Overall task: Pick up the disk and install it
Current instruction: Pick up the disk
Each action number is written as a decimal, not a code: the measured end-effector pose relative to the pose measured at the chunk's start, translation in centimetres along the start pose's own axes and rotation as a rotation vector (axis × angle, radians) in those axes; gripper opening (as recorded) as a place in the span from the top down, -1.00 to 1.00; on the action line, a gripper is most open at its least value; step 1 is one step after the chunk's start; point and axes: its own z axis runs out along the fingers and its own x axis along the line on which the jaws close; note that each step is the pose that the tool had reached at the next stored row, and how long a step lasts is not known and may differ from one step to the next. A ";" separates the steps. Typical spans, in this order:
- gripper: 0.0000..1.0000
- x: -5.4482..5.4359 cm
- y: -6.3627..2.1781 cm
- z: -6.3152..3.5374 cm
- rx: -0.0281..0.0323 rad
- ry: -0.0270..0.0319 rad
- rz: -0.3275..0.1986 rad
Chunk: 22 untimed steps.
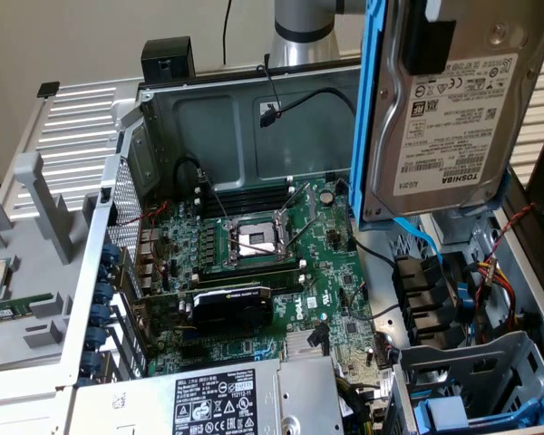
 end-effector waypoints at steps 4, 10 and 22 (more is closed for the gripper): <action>0.26 0.5 -0.18 -0.04 0.0073 0.0002 0.000; 0.26 1.7 -0.33 -0.10 0.0073 0.0002 0.001; 0.26 4.2 -1.06 -0.12 0.0074 0.0001 0.001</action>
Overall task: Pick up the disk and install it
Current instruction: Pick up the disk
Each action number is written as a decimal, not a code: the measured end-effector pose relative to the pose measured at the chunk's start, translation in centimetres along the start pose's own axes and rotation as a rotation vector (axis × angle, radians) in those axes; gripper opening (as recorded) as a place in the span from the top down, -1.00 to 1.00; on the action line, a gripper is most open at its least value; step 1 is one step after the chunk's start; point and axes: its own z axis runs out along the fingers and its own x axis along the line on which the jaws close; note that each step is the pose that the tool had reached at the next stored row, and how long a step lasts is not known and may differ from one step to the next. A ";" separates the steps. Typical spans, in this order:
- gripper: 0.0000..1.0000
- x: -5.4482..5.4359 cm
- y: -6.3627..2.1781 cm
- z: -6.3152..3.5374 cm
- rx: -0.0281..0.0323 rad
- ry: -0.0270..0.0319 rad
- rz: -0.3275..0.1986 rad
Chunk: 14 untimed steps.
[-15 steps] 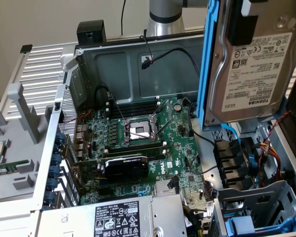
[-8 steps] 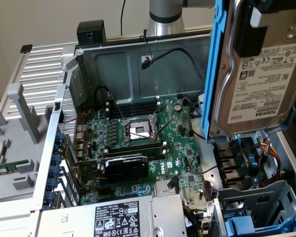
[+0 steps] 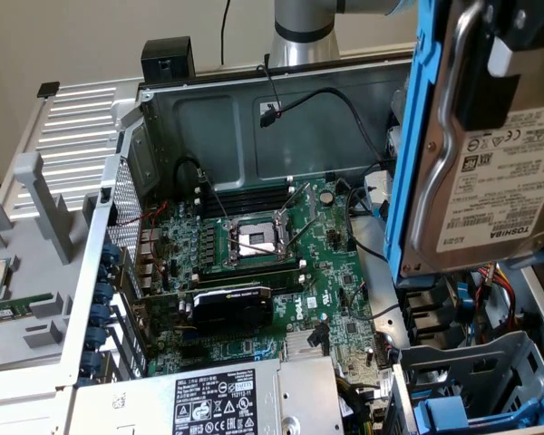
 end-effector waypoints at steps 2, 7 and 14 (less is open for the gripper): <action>0.26 0.2 -0.42 -0.02 -0.0001 0.0001 0.000; 0.26 0.7 -1.72 -0.08 0.0000 0.0001 0.000; 0.26 1.3 -2.03 -0.01 -0.0002 -0.0008 0.014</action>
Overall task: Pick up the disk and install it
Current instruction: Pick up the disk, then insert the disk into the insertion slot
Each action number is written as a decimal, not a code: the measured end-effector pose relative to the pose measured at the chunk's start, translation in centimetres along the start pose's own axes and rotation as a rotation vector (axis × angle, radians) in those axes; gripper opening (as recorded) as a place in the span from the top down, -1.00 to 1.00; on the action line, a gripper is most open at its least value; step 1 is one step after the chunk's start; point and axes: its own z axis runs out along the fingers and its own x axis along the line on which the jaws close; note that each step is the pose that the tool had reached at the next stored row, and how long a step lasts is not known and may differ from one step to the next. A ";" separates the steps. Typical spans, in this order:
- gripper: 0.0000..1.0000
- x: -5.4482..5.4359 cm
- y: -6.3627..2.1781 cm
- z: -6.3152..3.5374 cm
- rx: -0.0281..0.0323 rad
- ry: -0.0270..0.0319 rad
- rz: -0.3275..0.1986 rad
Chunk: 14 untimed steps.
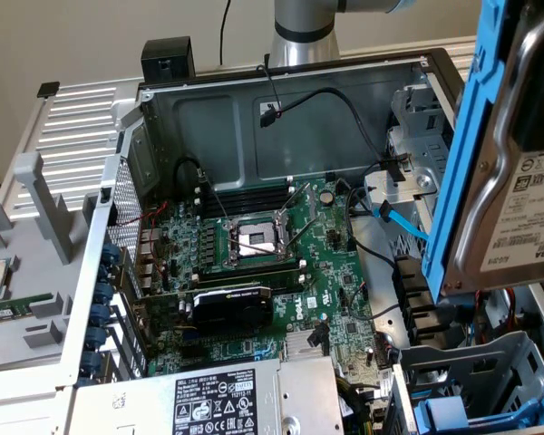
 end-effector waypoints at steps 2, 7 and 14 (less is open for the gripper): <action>0.26 0.0 0.00 0.00 -0.0001 0.0000 0.000; 0.26 0.0 0.00 0.00 -0.0001 0.0001 0.000; 0.26 0.1 0.02 0.07 0.0000 0.0002 0.000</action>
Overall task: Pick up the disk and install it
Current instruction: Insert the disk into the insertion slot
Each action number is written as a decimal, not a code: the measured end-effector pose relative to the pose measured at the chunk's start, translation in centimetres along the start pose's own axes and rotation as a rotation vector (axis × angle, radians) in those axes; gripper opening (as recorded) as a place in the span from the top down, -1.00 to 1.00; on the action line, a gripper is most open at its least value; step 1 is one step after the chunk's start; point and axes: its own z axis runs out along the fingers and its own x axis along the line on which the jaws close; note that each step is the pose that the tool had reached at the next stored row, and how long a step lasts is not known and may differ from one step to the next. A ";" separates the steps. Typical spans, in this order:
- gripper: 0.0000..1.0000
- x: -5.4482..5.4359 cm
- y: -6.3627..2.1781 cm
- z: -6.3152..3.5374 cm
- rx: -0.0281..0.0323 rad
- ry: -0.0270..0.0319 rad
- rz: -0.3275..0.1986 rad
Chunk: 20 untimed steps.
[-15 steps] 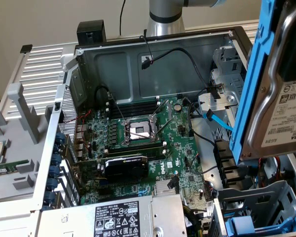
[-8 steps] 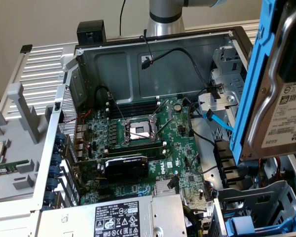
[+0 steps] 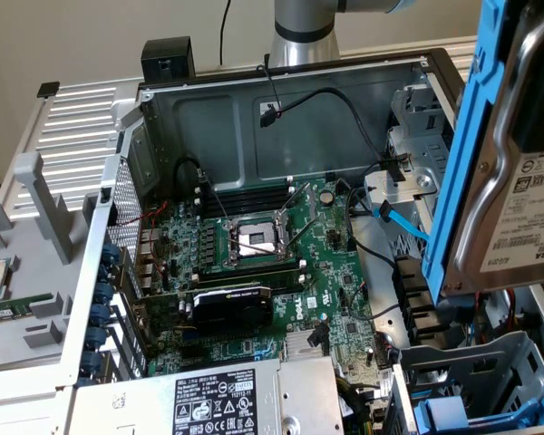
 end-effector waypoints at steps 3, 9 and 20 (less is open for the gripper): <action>0.26 0.2 -0.02 0.24 0.0000 -0.0001 0.001; 0.26 0.4 -0.06 1.25 -0.0001 -0.0002 0.007; 0.26 0.5 -0.18 3.27 -0.0007 -0.0034 0.068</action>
